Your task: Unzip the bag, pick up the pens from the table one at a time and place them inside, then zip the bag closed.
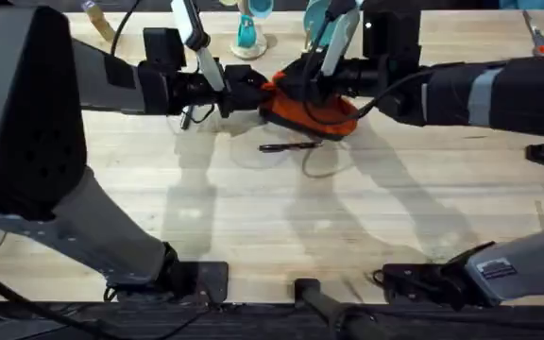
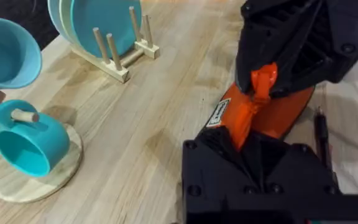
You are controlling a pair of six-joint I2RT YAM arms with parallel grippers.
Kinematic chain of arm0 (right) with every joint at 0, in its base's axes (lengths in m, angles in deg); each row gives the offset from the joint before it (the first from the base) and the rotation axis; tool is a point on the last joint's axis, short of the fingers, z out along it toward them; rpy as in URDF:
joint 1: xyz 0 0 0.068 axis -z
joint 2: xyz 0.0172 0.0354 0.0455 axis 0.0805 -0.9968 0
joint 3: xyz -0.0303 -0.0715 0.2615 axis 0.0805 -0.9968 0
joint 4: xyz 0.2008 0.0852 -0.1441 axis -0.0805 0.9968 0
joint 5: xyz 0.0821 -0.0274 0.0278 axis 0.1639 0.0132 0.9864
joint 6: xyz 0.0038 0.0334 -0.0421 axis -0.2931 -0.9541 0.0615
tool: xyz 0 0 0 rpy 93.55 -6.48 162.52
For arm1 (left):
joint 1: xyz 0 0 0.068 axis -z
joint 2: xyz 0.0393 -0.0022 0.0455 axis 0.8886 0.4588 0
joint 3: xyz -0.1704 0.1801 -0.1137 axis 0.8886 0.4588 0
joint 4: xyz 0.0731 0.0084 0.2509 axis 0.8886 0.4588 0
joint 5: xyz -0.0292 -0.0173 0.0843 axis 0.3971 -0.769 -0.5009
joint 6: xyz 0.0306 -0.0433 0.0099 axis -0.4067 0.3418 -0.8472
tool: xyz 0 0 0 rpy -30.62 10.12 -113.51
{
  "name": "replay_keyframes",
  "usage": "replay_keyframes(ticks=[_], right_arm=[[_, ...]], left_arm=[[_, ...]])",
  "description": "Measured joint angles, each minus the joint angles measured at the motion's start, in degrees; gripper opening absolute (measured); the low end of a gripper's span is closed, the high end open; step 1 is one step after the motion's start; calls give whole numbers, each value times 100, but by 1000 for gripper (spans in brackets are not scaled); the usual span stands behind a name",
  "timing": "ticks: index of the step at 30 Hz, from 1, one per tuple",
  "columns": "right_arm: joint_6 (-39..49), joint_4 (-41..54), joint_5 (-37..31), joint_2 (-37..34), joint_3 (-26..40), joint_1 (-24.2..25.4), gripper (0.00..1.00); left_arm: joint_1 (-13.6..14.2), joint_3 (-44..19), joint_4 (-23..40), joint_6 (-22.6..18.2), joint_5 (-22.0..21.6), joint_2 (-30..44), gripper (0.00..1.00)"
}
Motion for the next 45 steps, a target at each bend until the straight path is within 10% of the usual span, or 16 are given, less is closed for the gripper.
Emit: replay_keyframes(ticks=[8, 23, 30, 45], right_arm=[[-320, -90, 217, 302, 16, 359, 995], [-873, -92, 223, 397, 22, 640, 996], [-875, -75, 234, 398, 22, 640, 996], [-877, 107, 203, 396, 22, 640, 995]], left_arm=[[0, 0, -4, -1, -11, 0, 42], [0, 0, -6, -3, -10, 0, 84], [0, 0, -38, -1, -21, 0, 979], [0, 0, -187, -1, -17, 0, 993]])
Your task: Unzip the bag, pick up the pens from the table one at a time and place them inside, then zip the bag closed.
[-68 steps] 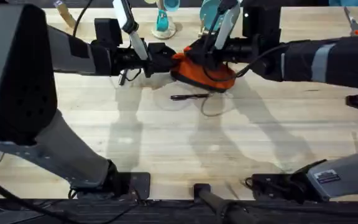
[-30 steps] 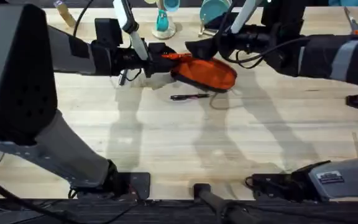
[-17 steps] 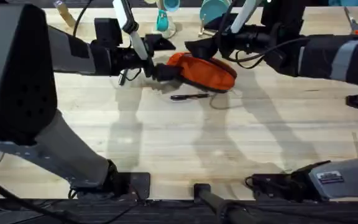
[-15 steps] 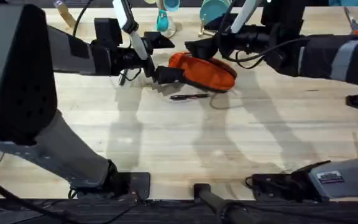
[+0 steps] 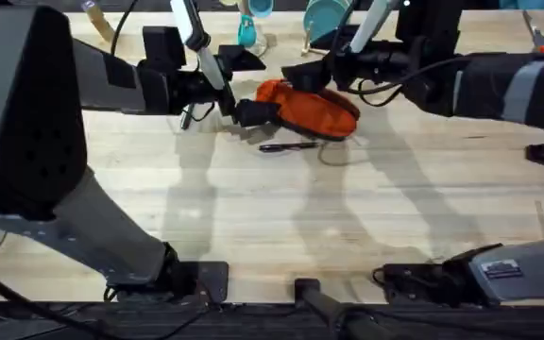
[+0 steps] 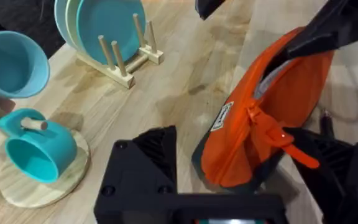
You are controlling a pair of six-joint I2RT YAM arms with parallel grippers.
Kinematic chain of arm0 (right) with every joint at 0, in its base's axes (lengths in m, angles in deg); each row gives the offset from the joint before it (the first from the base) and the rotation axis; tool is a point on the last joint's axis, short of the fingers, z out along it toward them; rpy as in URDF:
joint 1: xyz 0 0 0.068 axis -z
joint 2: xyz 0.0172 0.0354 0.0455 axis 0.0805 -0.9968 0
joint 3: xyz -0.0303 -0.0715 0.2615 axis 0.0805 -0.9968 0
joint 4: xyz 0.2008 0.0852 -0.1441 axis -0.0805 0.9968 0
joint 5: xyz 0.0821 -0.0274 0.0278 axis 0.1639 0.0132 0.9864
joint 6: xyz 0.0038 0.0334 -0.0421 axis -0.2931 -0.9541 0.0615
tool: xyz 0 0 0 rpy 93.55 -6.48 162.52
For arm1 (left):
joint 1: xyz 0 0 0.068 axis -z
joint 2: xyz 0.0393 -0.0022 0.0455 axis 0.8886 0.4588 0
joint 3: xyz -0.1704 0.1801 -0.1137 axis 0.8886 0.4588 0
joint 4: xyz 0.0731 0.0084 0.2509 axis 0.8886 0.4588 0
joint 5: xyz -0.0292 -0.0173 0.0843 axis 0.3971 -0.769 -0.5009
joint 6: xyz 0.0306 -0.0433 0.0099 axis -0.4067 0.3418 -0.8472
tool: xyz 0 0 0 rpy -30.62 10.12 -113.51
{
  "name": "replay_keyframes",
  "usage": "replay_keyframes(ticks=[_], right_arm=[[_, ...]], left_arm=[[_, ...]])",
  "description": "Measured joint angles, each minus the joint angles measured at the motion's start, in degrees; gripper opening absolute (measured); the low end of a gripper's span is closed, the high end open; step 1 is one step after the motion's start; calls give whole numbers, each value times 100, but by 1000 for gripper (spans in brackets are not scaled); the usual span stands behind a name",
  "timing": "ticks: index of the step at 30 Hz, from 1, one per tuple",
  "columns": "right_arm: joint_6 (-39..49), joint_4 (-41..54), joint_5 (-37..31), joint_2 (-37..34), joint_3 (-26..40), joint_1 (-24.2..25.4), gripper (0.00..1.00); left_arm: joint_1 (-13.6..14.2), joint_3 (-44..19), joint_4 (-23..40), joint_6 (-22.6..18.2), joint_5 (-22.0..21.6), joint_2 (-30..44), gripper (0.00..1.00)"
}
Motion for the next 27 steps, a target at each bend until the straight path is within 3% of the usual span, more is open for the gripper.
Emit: replay_keyframes(ticks=[7, 15, 23, 27], right_arm=[[1, 0, -17, -1, 0, 2, 996], [-23, 2, -17, 0, 0, 2, 996], [-150, 331, -107, 128, 0, 23, 995], [-181, 1036, -141, 406, 79, 107, 995]], left_arm=[[0, 0, 494, -1, -156, -161, 993], [0, 0, 1537, 136, -635, -1276, 993], [0, 0, 3022, 566, -1441, -2570, 993], [0, 0, 3913, 638, -1810, -3300, 993]])
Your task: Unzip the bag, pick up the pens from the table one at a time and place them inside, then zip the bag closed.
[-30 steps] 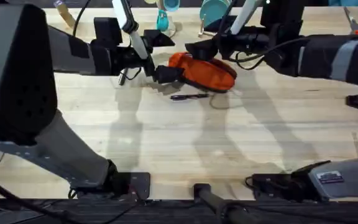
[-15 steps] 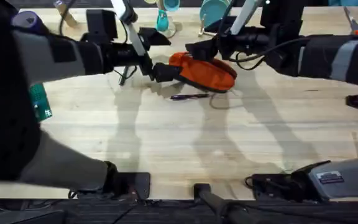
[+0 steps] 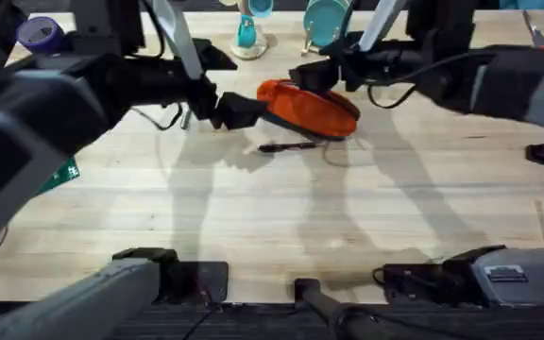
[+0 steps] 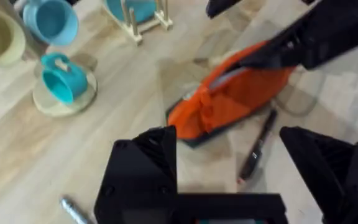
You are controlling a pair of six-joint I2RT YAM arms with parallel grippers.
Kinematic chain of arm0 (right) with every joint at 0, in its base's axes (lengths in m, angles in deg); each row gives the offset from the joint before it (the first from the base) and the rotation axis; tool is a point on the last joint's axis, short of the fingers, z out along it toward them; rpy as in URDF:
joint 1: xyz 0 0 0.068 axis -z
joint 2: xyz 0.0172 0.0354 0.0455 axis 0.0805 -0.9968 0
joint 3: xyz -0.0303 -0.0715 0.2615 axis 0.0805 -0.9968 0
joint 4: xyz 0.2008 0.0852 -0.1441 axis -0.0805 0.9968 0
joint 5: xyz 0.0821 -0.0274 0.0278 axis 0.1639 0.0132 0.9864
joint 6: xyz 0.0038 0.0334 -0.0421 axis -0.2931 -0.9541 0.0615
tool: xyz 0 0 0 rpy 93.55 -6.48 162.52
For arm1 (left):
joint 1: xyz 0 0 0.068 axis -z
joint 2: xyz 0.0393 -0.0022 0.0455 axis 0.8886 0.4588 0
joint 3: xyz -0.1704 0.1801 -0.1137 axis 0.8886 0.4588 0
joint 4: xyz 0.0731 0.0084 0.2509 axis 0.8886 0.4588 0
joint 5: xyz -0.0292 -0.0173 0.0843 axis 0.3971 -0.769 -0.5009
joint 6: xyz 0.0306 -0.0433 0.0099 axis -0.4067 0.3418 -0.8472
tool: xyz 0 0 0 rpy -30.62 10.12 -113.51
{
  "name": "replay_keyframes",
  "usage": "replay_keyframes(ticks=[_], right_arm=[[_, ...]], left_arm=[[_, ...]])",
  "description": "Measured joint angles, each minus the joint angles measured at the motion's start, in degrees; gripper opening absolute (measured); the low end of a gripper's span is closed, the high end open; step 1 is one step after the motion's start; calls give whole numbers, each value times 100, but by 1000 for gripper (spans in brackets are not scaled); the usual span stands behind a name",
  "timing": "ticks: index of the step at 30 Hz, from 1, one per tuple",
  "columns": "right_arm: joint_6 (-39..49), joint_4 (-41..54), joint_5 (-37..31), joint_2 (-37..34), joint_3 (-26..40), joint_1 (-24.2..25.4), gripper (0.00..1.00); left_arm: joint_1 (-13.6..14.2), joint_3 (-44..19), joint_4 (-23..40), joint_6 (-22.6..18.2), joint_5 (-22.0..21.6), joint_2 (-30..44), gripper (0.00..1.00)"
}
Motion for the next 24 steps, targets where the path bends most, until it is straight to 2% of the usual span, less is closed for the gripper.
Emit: replay_keyframes(ticks=[6, 10, 17, 24], right_arm=[[-54, 1098, -6, 187, 415, 117, 996], [-70, 1651, -4, 199, 714, 118, 996], [32, 3293, -6, 199, 1472, 118, 995], [682, 4777, -25, 199, 2624, 118, 996]], left_arm=[[0, 0, 1211, 35, -355, -919, 993], [0, 0, 1729, 37, -459, -1243, 992], [0, 0, 1941, 90, -501, -1496, 993], [0, 0, 1941, 142, -558, -1524, 992]])
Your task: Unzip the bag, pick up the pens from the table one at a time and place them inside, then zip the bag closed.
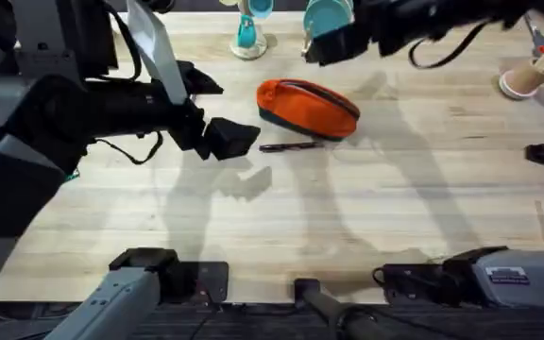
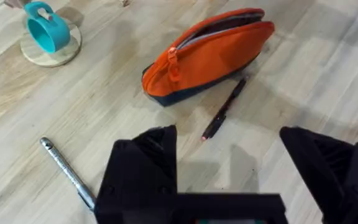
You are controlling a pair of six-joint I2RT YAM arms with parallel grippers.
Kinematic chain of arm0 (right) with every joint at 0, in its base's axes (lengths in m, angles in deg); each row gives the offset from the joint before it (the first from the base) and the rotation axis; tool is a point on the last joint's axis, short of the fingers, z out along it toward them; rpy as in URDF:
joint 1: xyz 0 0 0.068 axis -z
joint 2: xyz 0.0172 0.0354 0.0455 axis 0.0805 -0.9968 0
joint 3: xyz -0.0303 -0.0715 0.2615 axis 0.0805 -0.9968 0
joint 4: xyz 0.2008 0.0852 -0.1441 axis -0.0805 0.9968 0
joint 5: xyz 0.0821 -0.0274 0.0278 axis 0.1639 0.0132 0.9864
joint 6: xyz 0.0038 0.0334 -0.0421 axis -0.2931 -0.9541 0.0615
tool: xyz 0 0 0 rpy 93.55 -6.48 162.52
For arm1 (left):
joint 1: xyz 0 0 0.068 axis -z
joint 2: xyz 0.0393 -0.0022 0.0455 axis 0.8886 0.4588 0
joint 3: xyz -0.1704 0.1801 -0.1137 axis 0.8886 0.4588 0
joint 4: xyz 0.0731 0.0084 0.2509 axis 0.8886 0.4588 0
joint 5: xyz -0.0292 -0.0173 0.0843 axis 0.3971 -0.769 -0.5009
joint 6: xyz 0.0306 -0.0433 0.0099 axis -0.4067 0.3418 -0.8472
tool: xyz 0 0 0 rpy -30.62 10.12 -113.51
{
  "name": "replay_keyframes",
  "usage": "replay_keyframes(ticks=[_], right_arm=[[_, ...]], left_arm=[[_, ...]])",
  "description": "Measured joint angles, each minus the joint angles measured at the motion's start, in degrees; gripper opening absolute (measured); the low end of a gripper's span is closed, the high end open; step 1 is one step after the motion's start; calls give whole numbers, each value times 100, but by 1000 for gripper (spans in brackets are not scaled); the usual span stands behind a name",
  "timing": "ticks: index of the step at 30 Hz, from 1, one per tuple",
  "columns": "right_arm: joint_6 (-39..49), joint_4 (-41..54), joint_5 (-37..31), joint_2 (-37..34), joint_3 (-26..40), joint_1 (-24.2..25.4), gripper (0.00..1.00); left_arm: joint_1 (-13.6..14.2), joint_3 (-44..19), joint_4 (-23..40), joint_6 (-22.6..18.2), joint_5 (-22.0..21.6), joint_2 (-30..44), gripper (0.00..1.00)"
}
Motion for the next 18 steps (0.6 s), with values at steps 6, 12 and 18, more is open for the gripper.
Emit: replay_keyframes(ticks=[6, 12, 18], right_arm=[[482, 708, -467, 2, 638, 0, 955], [717, 1137, -1002, 2, 755, 0, 569], [796, 1379, -1413, 2, 755, 0, 43]], left_arm=[[0, 0, 0, 17, -8, 0, 993], [0, 0, 0, 20, -10, 0, 993], [0, 0, 0, 20, -21, 0, 993]])
